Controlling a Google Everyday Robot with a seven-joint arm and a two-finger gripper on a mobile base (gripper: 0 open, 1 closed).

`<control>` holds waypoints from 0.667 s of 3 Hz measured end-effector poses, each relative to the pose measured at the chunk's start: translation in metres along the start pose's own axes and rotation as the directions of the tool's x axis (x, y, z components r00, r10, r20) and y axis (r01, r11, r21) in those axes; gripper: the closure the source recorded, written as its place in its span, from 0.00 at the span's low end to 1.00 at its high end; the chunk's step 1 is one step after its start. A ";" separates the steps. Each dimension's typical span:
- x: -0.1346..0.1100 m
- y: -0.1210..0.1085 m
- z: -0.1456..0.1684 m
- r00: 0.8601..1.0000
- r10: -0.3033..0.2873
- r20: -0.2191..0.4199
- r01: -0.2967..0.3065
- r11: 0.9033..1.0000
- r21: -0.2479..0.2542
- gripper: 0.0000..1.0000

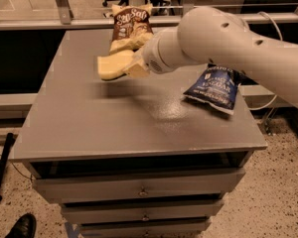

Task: Move sponge near brown chip bag

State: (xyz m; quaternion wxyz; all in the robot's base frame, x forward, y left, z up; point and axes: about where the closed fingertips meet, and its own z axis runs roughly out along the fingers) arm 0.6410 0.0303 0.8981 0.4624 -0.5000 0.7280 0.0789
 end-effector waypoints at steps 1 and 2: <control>0.025 -0.050 -0.011 0.999 0.021 -0.028 -0.017 0.990 0.140 1.00; 0.043 -0.085 -0.002 0.998 0.030 -0.050 -0.020 0.981 0.194 1.00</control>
Offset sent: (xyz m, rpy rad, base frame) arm 0.1111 -0.1017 -0.0172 -0.0635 -0.1010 -0.2448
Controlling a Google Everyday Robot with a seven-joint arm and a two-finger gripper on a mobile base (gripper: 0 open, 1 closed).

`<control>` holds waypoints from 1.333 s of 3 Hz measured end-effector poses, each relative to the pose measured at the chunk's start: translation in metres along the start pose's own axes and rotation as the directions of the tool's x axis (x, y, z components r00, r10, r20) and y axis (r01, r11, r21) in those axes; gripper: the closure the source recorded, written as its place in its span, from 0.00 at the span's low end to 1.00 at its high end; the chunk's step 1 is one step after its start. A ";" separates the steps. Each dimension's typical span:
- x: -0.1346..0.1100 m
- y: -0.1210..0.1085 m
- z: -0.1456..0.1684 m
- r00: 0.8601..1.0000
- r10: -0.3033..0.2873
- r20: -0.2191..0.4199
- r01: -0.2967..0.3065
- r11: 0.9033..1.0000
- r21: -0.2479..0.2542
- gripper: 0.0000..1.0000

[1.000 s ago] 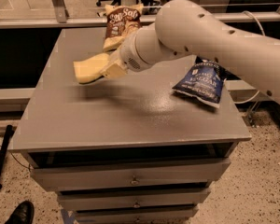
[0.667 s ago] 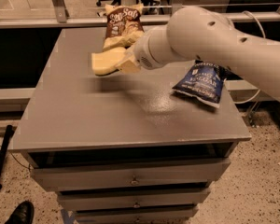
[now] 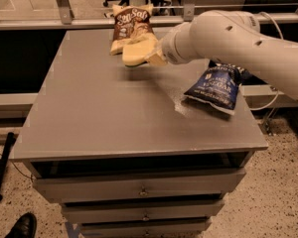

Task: Move sponge near brown chip bag

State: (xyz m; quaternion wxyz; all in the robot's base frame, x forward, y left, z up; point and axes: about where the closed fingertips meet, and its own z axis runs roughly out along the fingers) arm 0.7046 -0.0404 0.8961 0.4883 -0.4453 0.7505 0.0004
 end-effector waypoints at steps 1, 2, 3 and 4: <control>0.013 -0.022 0.029 1.000 0.008 -0.015 -0.008 1.000 0.000 1.00; 0.020 -0.037 0.061 0.999 0.022 -0.026 -0.022 0.999 -0.035 0.82; 0.020 -0.043 0.084 0.999 0.031 -0.022 -0.032 0.997 -0.065 0.59; 0.017 -0.046 0.098 0.999 0.034 -0.014 -0.035 0.996 -0.081 0.36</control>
Offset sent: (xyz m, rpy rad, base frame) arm 0.1087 -0.0119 -0.0468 0.0175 0.0928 0.0174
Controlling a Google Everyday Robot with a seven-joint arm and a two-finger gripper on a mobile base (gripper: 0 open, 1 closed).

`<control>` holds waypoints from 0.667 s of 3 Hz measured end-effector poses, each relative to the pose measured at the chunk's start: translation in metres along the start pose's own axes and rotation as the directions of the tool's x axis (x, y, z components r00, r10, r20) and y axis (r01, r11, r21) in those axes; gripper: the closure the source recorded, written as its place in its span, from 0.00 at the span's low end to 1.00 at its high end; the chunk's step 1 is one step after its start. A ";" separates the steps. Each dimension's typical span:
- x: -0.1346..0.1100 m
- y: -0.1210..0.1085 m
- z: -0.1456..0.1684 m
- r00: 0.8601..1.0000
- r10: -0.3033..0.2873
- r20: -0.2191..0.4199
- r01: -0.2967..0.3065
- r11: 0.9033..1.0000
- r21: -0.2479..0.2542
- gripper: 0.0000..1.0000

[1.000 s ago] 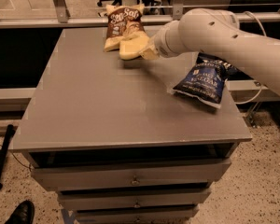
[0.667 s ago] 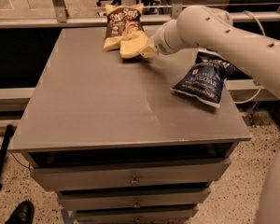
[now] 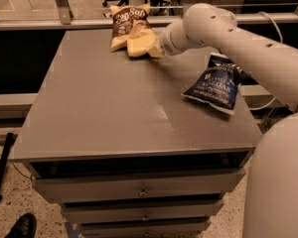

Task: Move sponge near brown chip bag

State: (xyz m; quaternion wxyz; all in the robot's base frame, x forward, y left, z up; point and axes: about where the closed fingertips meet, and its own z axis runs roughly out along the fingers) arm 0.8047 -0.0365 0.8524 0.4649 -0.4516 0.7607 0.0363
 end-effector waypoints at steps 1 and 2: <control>-0.004 0.001 0.005 1.000 0.001 0.005 -0.001 1.000 -0.008 0.12; -0.005 0.002 0.005 1.000 0.004 0.004 -0.004 1.000 -0.010 0.00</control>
Offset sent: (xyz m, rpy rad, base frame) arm 0.0009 0.0045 0.0046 0.0107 0.0041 -0.0014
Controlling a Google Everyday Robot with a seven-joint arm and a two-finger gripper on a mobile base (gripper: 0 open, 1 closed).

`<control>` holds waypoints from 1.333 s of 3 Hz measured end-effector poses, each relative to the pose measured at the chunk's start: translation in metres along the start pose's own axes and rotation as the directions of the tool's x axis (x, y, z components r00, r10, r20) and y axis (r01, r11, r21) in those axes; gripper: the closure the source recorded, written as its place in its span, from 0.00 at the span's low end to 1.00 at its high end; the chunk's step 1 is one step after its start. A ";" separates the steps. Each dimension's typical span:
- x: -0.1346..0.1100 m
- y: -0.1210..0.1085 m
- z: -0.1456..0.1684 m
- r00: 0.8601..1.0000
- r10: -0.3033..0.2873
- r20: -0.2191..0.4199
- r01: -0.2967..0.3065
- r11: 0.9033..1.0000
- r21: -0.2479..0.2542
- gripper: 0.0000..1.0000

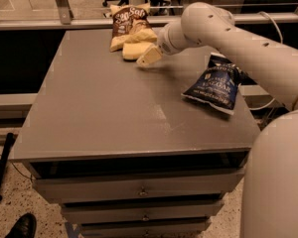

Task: Move sponge near brown chip bag

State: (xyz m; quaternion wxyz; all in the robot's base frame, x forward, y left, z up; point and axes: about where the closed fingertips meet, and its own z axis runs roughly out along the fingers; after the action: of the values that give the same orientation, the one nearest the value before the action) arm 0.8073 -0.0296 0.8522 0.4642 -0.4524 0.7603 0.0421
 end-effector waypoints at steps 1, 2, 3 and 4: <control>0.000 0.002 -0.007 1.000 0.003 -0.002 -0.003 1.000 0.006 0.00; 0.001 0.003 -0.040 0.999 0.013 0.039 -0.014 1.000 0.024 0.00; 0.005 0.000 -0.089 0.989 0.036 0.142 -0.041 0.998 0.038 0.00; 0.004 0.001 -0.131 0.964 0.048 0.261 -0.061 0.997 0.042 0.00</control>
Offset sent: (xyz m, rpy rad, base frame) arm -0.0668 -0.0668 0.0490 0.0909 -0.0801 -0.0436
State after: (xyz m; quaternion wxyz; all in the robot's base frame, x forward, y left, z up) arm 0.7185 -0.0950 0.9225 0.5694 -0.4103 0.7060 0.0949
